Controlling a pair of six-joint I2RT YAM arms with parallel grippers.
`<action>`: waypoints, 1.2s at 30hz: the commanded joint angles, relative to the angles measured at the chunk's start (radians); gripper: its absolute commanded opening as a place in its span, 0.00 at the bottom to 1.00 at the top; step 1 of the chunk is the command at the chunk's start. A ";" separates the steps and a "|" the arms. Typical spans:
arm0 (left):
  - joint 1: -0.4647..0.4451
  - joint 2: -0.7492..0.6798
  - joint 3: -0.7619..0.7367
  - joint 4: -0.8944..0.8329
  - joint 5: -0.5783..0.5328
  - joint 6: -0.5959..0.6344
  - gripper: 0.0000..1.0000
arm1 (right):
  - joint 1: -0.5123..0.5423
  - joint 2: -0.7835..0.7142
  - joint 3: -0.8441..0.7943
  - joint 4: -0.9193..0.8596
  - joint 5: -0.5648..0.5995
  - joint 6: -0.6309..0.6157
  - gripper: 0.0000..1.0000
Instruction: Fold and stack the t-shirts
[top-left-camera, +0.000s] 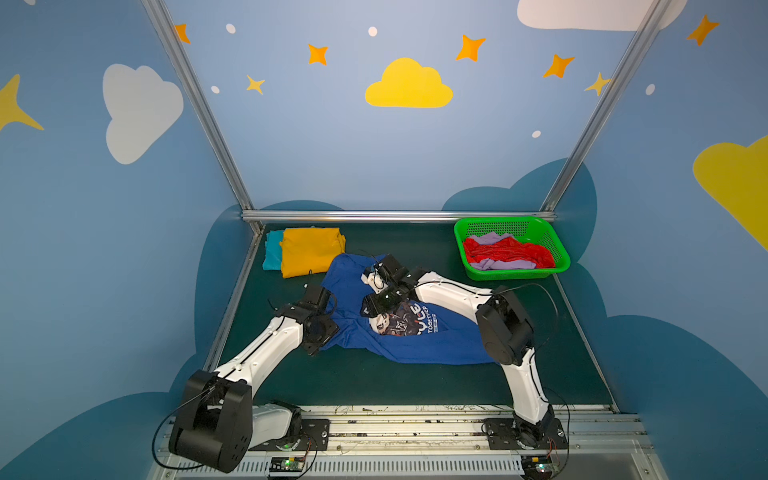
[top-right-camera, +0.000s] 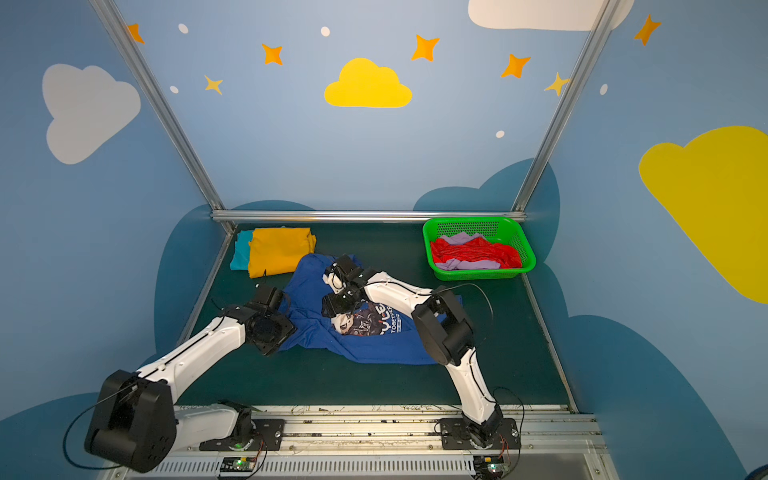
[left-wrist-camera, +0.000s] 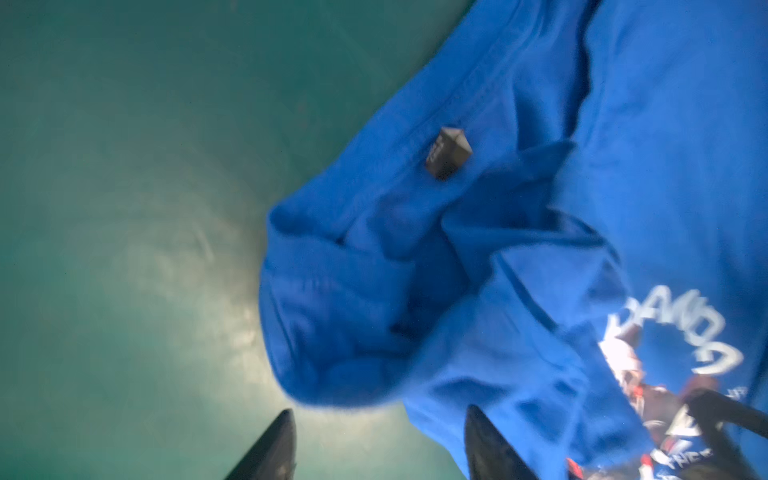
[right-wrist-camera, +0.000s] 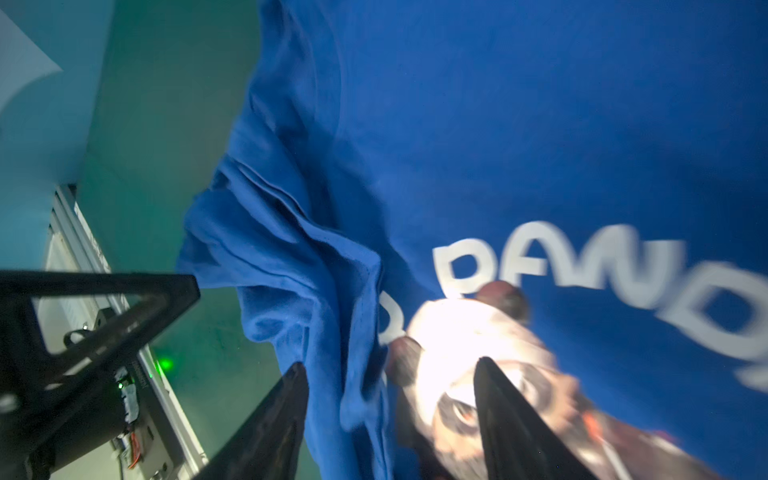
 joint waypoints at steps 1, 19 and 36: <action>0.033 0.042 0.002 0.045 0.039 0.040 0.47 | 0.005 0.043 0.040 -0.059 -0.082 0.030 0.65; 0.289 -0.057 -0.082 -0.168 0.066 0.187 0.04 | -0.038 0.164 0.295 -0.096 -0.060 0.053 0.00; 0.299 -0.122 -0.074 -0.269 0.035 0.102 0.17 | -0.049 0.255 0.398 -0.135 0.021 0.053 0.50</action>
